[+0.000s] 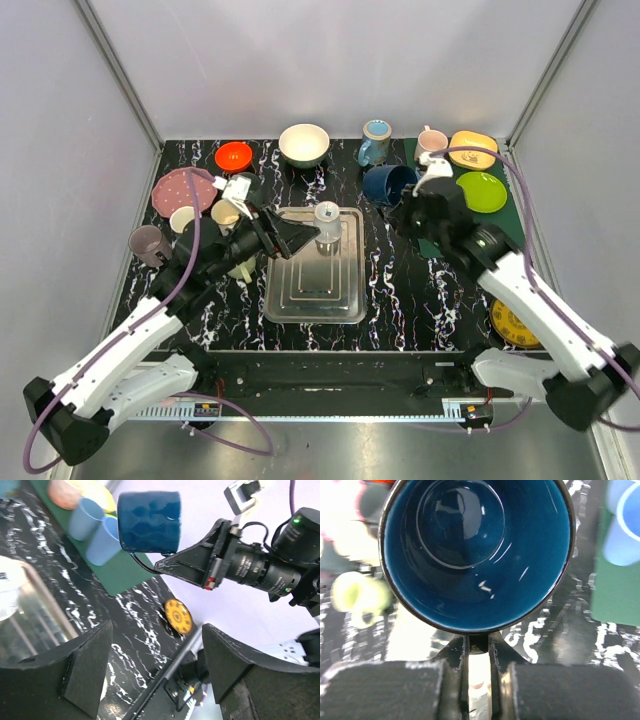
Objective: Turn the mug right side up
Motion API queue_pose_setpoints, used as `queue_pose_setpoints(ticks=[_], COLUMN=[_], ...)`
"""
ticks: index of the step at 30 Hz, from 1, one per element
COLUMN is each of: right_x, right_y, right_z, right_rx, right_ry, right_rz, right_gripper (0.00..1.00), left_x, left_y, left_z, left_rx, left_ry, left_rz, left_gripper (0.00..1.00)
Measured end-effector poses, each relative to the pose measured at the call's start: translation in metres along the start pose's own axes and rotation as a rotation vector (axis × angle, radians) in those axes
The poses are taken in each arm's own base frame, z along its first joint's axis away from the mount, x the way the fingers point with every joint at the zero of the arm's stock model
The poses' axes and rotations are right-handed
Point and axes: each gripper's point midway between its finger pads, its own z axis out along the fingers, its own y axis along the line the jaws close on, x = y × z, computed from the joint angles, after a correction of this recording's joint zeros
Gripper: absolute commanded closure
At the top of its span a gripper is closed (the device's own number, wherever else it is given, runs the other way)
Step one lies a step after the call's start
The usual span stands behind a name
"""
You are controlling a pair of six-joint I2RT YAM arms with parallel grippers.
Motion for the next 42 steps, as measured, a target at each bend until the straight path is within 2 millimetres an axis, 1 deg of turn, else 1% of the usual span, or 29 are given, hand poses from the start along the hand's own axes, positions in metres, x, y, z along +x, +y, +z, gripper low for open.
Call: queue_pose_setpoints(ticks=[2,4,6,9,13,15,18,22,25,27,28,29,30,31,33,34,36,37,41,42], right_x=[0.007,0.021,0.037,0.050,0.049,0.044,0.039,0.041,0.044,0.048,0.048,0.050,0.051,0.053,0.057,0.060,0.062,0.058,0.044,0.043], right_y=[-0.020,-0.035,-0.049,-0.062,-0.070,-0.079,-0.099,-0.128,-0.142,-0.150,-0.153,-0.156,-0.159,-0.161,-0.165,-0.167,-0.169,-0.168,-0.162,-0.161], right_z=[0.025,0.046,0.065,0.091,0.128,0.146,0.172,0.203,0.218,0.225,0.227,0.230,0.233,0.235,0.238,0.238,0.239,0.241,0.246,0.246], right_rx=[0.132,0.215,0.287,0.361,0.407,0.434,0.482,0.546,0.570,0.581,0.586,0.588,0.588,0.586,0.583,0.583,0.581,0.576,0.561,0.560], right_ry=[0.050,0.109,0.181,0.259,0.301,0.309,0.326,0.375,0.406,0.433,0.442,0.450,0.458,0.465,0.484,0.494,0.506,0.497,0.456,0.450], right_rz=[-0.047,-0.087,-0.131,-0.185,-0.206,-0.199,-0.184,-0.181,-0.181,-0.183,-0.183,-0.181,-0.178,-0.173,-0.162,-0.157,-0.149,-0.145,-0.131,-0.129], right_gripper=[1.00,1.00,1.00,1.00,1.00,1.00,1.00,1.00,1.00,1.00,1.00,1.00,0.94,0.91,0.81,0.71,0.64,0.57,0.48,0.47], left_x=[-0.006,-0.006,-0.002,0.009,0.025,0.034,0.045,0.053,0.057,0.060,0.061,0.062,0.064,0.066,0.069,0.070,0.073,0.073,0.078,0.079], left_y=[0.011,0.021,0.033,0.052,0.076,0.087,0.099,0.110,0.116,0.122,0.126,0.129,0.133,0.137,0.144,0.148,0.153,0.155,0.162,0.163], left_z=[-0.007,-0.011,-0.013,-0.015,-0.016,-0.018,-0.019,-0.022,-0.021,-0.020,-0.020,-0.019,-0.019,-0.020,-0.020,-0.020,-0.019,-0.018,-0.014,-0.014], left_rx=[-0.069,-0.116,-0.170,-0.251,-0.348,-0.390,-0.436,-0.476,-0.500,-0.523,-0.538,-0.555,-0.571,-0.590,-0.629,-0.653,-0.679,-0.689,-0.717,-0.722], left_ry=[-0.041,-0.057,-0.053,-0.020,0.038,0.072,0.115,0.149,0.168,0.182,0.189,0.199,0.207,0.217,0.234,0.248,0.268,0.276,0.308,0.316], left_rz=[0.006,0.010,0.008,0.000,-0.003,-0.003,0.001,0.007,0.013,0.016,0.018,0.020,0.022,0.022,0.018,0.012,0.006,0.004,-0.001,-0.001], left_gripper=[0.26,0.26,0.27,0.28,0.28,0.28,0.28,0.27,0.25,0.22,0.19,0.07,0.03,0.01,0.01,0.01,0.01,0.01,0.01,0.01])
